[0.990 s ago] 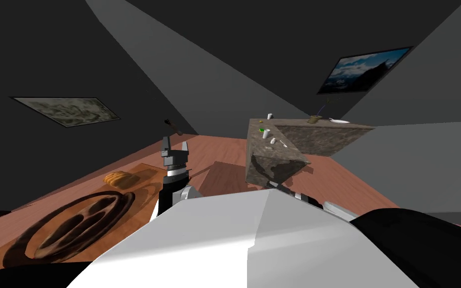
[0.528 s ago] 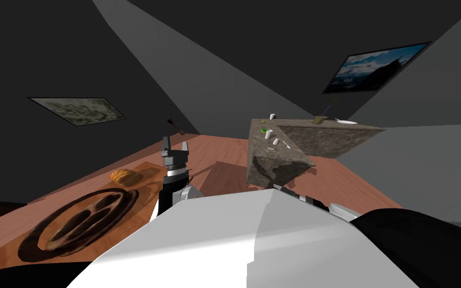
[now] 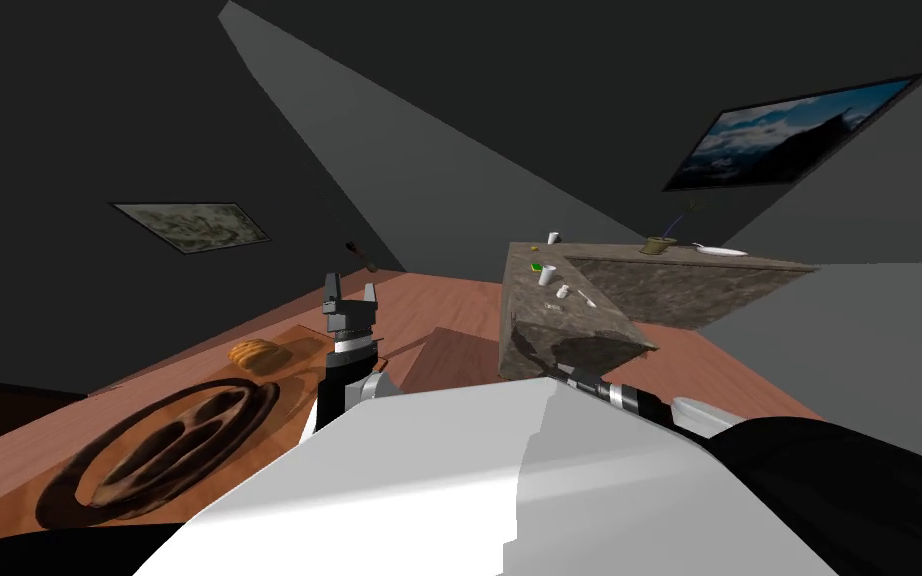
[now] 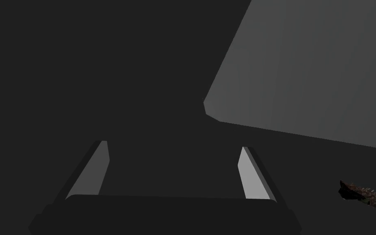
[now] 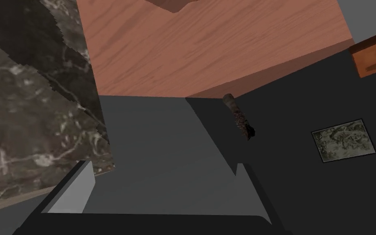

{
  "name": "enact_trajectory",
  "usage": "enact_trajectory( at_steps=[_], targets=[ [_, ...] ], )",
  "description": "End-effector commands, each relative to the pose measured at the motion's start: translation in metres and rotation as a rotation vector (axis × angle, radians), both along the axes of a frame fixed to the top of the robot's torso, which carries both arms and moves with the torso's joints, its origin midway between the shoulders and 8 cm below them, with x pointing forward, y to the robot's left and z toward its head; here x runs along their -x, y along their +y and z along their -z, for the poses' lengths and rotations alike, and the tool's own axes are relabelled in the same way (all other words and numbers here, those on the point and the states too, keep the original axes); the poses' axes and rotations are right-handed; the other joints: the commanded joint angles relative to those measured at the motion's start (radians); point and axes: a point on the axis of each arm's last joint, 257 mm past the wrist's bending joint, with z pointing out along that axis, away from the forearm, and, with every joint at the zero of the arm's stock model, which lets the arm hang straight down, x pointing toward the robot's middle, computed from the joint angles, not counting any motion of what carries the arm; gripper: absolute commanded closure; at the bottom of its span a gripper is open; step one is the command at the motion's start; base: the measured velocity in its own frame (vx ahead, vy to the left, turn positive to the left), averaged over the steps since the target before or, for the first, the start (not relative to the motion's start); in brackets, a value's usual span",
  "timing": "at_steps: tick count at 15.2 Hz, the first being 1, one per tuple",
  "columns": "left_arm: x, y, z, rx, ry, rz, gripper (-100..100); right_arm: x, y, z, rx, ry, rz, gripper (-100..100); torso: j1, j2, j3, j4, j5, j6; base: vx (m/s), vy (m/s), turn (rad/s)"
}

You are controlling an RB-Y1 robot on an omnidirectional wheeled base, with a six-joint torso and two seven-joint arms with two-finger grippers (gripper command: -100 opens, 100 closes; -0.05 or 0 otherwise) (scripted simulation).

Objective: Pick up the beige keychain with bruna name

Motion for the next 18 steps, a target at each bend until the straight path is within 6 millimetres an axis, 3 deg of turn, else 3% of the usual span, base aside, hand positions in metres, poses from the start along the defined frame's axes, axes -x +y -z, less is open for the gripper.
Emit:
enact_trajectory(
  at_steps=[1, 7, 8, 10, 11, 15, 16, 18],
  targets=[
    [0.0, 0.0, 0.0, 0.0, 0.0, 0.0, 0, -0.005, -0.022, -0.001, 0.071, -0.003, -0.009, -100, 0.0, 0.0, 0.0, 0.0, 0.0, 0.0, 0.202, 0.033, 0.098],
    [0.0, 0.0, 0.0, 0.0, 0.0, 0.0, 0, -0.013, -0.093, -0.009, 0.302, 0.011, -0.052, -100, -0.001, -0.001, -0.001, 0.0, 0.0, 0.0, 0.22, 0.011, 0.121],
    [0.0, 0.0, 0.0, 0.0, 0.0, 0.0, 0, -0.013, -0.093, -0.009, 0.302, 0.011, -0.052, -100, -0.001, -0.002, -0.001, 0.0, 0.0, 0.0, 0.202, 0.013, 0.06],
    [0.0, 0.0, 0.0, 0.0, 0.0, 0.0, 0, -0.013, -0.118, -0.013, 0.383, 0.026, -0.072, -100, -0.001, 0.002, 0.001, 0.0, 0.0, 0.0, 0.166, -0.004, 0.065],
    [0.0, 0.0, 0.0, 0.0, 0.0, 0.0, 0, -0.013, -0.118, -0.013, 0.383, 0.026, -0.072, -100, -0.001, 0.003, 0.001, 0.001, 0.0, 0.0, 0.151, -0.001, 0.068],
    [0.0, 0.0, 0.0, 0.0, 0.0, 0.0, 0, -0.008, -0.166, -0.019, 0.538, 0.072, -0.118, -100, -0.001, 0.004, 0.002, 0.001, 0.0, 0.0, 0.185, 0.002, 0.068],
    [0.0, 0.0, 0.0, 0.0, 0.0, 0.0, 0, -0.008, -0.166, -0.019, 0.538, 0.072, -0.118, -100, -0.001, 0.002, 0.001, 0.0, 0.0, 0.0, 0.206, -0.014, 0.044],
    [0.0, 0.0, 0.0, 0.0, 0.0, 0.0, 0, -0.001, -0.188, -0.021, 0.61, 0.103, -0.144, -100, -0.001, 0.003, 0.001, 0.0, 0.0, 0.0, 0.169, 0.011, 0.032]
  ],
)
